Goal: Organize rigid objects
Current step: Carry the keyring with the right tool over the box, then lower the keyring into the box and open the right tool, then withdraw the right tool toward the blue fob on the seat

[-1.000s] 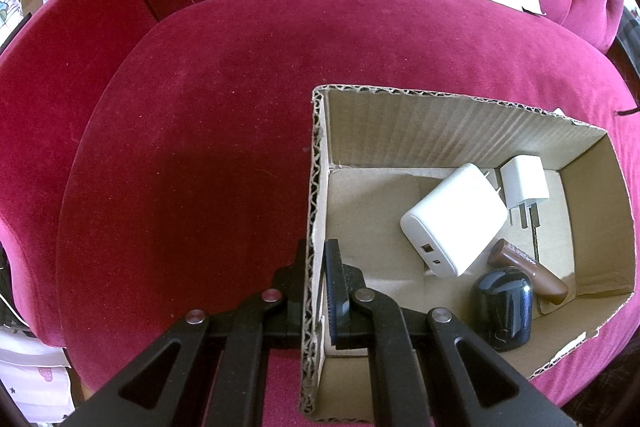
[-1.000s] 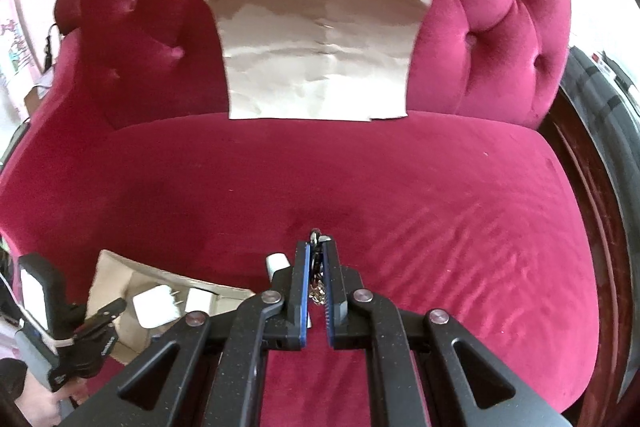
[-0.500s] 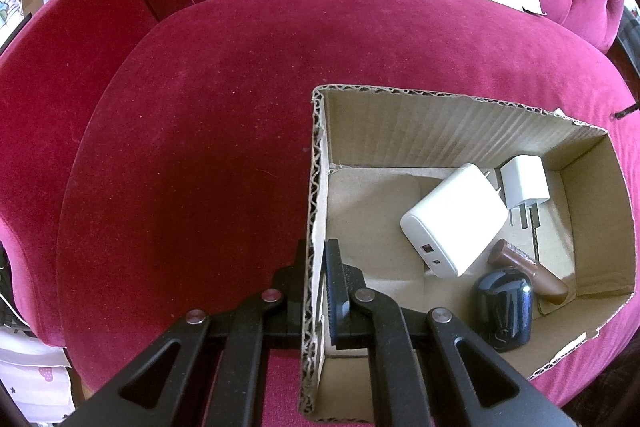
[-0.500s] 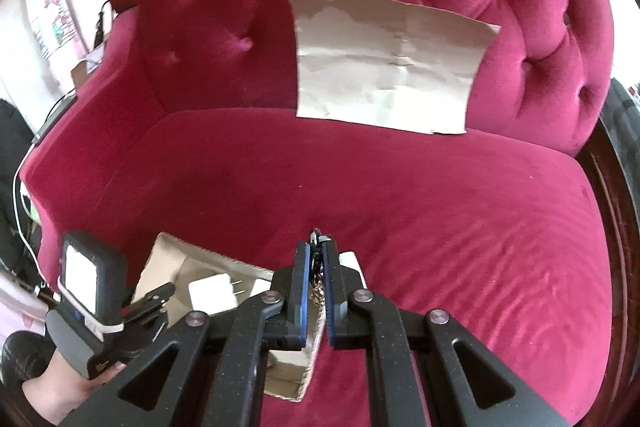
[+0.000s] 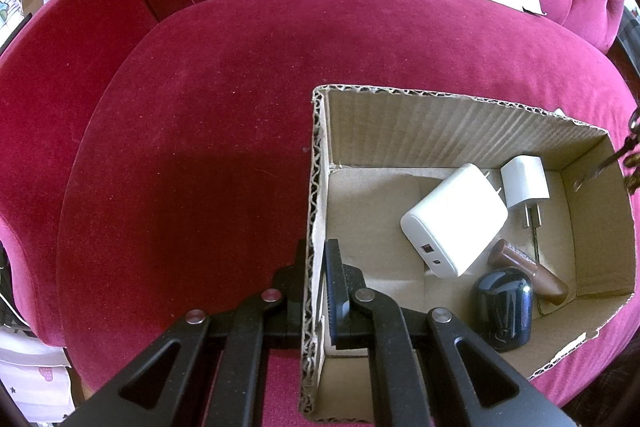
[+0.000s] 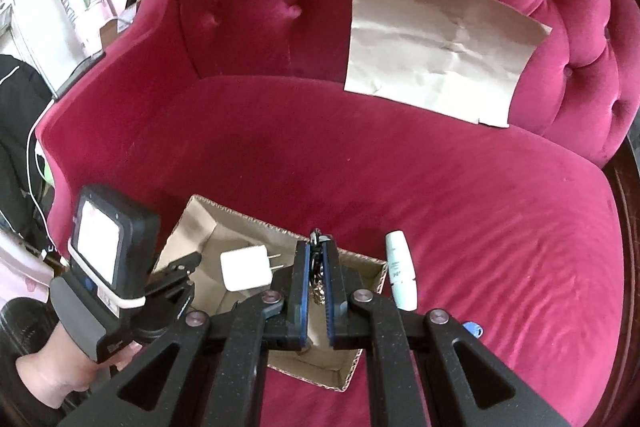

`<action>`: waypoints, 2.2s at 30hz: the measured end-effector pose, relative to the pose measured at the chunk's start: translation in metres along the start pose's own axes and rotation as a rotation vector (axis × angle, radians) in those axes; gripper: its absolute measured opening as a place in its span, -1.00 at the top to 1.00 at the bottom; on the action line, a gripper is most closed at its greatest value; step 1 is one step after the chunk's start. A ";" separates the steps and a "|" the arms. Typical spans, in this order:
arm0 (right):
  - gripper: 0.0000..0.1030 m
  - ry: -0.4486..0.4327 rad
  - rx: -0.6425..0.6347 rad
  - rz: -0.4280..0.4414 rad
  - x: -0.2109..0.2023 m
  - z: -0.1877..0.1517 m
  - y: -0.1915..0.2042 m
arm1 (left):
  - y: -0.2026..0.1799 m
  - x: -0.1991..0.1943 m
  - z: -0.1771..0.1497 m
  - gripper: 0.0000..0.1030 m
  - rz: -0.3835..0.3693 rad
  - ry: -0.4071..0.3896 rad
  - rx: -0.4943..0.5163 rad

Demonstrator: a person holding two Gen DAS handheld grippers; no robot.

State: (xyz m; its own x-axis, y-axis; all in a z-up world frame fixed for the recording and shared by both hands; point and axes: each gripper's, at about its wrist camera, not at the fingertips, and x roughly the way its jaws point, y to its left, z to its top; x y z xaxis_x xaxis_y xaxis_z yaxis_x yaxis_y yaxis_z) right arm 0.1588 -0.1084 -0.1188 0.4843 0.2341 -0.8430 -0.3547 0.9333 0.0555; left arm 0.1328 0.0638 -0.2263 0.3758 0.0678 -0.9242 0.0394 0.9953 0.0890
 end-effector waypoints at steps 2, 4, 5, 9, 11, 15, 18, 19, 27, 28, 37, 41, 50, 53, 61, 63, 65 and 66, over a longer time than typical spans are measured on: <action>0.92 0.015 -0.006 0.001 0.005 -0.003 0.003 | 0.000 0.000 0.000 0.88 0.000 0.000 0.000; 0.91 0.033 -0.011 0.004 0.012 -0.006 0.004 | 0.000 0.000 0.000 0.88 0.000 0.000 0.000; 0.91 0.042 -0.013 0.003 0.015 -0.008 0.005 | 0.000 0.000 0.000 0.88 0.000 0.000 0.000; 0.91 0.071 -0.018 -0.006 0.028 -0.014 0.007 | 0.000 0.000 0.000 0.88 0.000 0.000 0.000; 0.91 0.080 -0.024 -0.013 0.033 -0.017 0.008 | 0.000 0.000 0.000 0.87 0.000 0.000 0.000; 0.91 0.101 -0.025 -0.017 0.043 -0.021 0.010 | -0.001 0.000 0.000 0.87 0.001 0.000 0.001; 0.91 0.117 -0.027 -0.017 0.050 -0.023 0.011 | -0.001 0.000 0.000 0.87 0.001 0.000 0.000; 0.91 0.123 -0.027 -0.017 0.052 -0.024 0.011 | -0.001 0.000 0.000 0.87 0.001 0.000 0.000; 0.91 0.167 -0.026 -0.005 0.071 -0.031 0.013 | -0.001 0.000 0.000 0.87 0.001 0.000 0.000; 0.91 0.168 -0.027 -0.003 0.073 -0.031 0.014 | -0.001 0.000 0.000 0.87 0.001 0.000 0.000; 0.89 0.162 -0.026 -0.004 0.075 -0.031 0.012 | -0.001 0.000 0.000 0.87 0.002 0.000 0.000; -0.08 0.151 -0.005 -0.020 0.071 -0.032 0.009 | -0.001 0.000 0.000 0.87 0.002 -0.001 0.001; -0.99 0.124 -0.011 -0.042 0.066 -0.027 0.006 | 0.001 0.001 0.000 0.87 0.003 -0.001 0.002; -0.99 0.120 -0.010 -0.054 0.066 -0.026 0.004 | 0.000 0.002 0.000 0.87 0.004 -0.001 0.002; -0.99 0.083 0.015 -0.049 0.056 -0.019 -0.004 | 0.000 0.002 0.000 0.87 0.004 -0.001 0.002; -0.99 0.078 0.023 -0.053 0.053 -0.017 -0.008 | -0.001 0.002 0.000 0.87 0.004 -0.001 0.002; -0.99 0.075 0.029 -0.061 0.053 -0.017 -0.013 | -0.001 0.002 0.000 0.87 0.004 -0.001 0.001; -0.99 0.075 0.032 -0.065 0.052 -0.017 -0.015 | -0.001 0.002 0.000 0.87 0.004 -0.001 0.002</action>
State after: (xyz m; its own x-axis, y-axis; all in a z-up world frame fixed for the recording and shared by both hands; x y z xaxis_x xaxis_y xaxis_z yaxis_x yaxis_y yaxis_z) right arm 0.1762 -0.1148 -0.1725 0.4438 0.1524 -0.8831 -0.2978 0.9545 0.0150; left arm 0.1333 0.0633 -0.2280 0.3771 0.0717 -0.9234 0.0397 0.9948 0.0935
